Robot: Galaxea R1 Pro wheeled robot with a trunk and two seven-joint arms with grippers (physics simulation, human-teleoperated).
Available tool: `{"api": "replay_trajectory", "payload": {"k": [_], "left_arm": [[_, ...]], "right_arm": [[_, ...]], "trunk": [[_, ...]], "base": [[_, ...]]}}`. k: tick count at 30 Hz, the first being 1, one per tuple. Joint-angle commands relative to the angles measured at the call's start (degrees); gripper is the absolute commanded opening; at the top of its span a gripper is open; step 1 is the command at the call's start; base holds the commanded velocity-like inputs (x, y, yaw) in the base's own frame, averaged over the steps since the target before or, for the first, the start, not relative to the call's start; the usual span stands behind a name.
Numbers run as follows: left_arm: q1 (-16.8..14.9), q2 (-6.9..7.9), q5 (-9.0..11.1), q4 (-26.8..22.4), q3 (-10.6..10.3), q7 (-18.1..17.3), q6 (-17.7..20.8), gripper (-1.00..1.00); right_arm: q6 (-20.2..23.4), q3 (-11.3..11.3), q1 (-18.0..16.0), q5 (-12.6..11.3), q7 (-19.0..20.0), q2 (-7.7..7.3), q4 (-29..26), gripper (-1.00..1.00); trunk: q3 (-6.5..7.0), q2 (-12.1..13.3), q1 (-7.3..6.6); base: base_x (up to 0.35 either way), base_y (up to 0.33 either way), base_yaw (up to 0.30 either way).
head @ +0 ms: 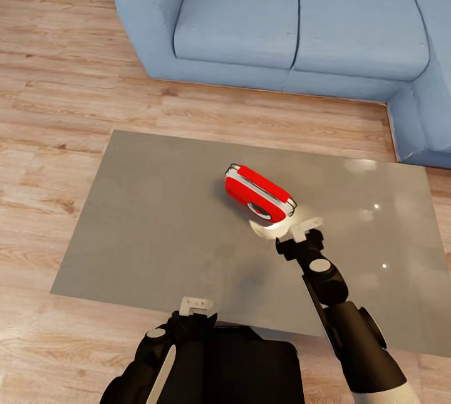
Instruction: Turn on the radio receiver that's on the table in the living room.
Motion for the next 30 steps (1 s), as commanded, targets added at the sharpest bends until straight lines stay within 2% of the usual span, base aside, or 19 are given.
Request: {"api": "replay_trajectory", "payload": {"k": [1, 4, 10, 12, 14, 20, 30], "left_arm": [[0.00, 0.00, 0.00, -0.01, 0.00, 0.00, 0.00, 1.00], [0.00, -0.04, 0.01, -0.07, 0.00, 0.00, 0.00, 1.00], [0.00, -0.08, 0.06, -0.06, 0.00, 0.00, 0.00, 1.00], [0.00, -0.09, 0.08, 0.02, 0.00, 0.00, 0.00, 1.00], [0.00, -0.09, 0.08, 0.04, 0.00, 0.00, -0.02, 1.00], [0.00, -0.09, 0.08, 0.11, 0.00, 0.00, -0.07, 1.00], [0.00, -0.09, 0.08, 0.14, 0.00, 0.00, -0.09, 1.00]], "right_arm": [[-0.23, 0.01, -0.05, 0.19, -0.03, 0.00, 0.00, 1.00], [-1.39, -0.02, -0.97, 0.80, 0.10, -0.01, 0.00, 1.00], [-0.70, -0.12, -3.50, 0.99, 0.44, -0.02, 0.00, 1.00], [3.54, -0.12, -7.09, 1.01, 0.65, -0.01, 0.00, 1.00], [5.45, -0.03, -8.51, 0.97, 0.72, 0.02, 0.00, 1.00], [9.31, 0.01, -11.36, 0.93, 2.24, 0.34, 0.04, 1.00], [13.58, 0.03, -14.24, 0.93, 4.99, 0.74, 0.09, 1.00]], "trunk": [[0.00, 0.00, 0.00], [-0.01, 0.00, 0.00], [-0.01, 0.00, 0.00], [-0.01, 0.00, 0.00], [-0.01, 0.00, 0.00], [-0.01, 0.00, 0.00], [-0.01, 0.00, 0.00]], "base": [[0.000, 0.000, 0.000], [0.000, 0.000, 0.000], [0.000, 0.000, 0.000], [0.000, 0.000, 0.000], [0.000, 0.000, 0.000], [0.000, 0.000, 0.000], [0.000, 0.000, 0.000]]}}
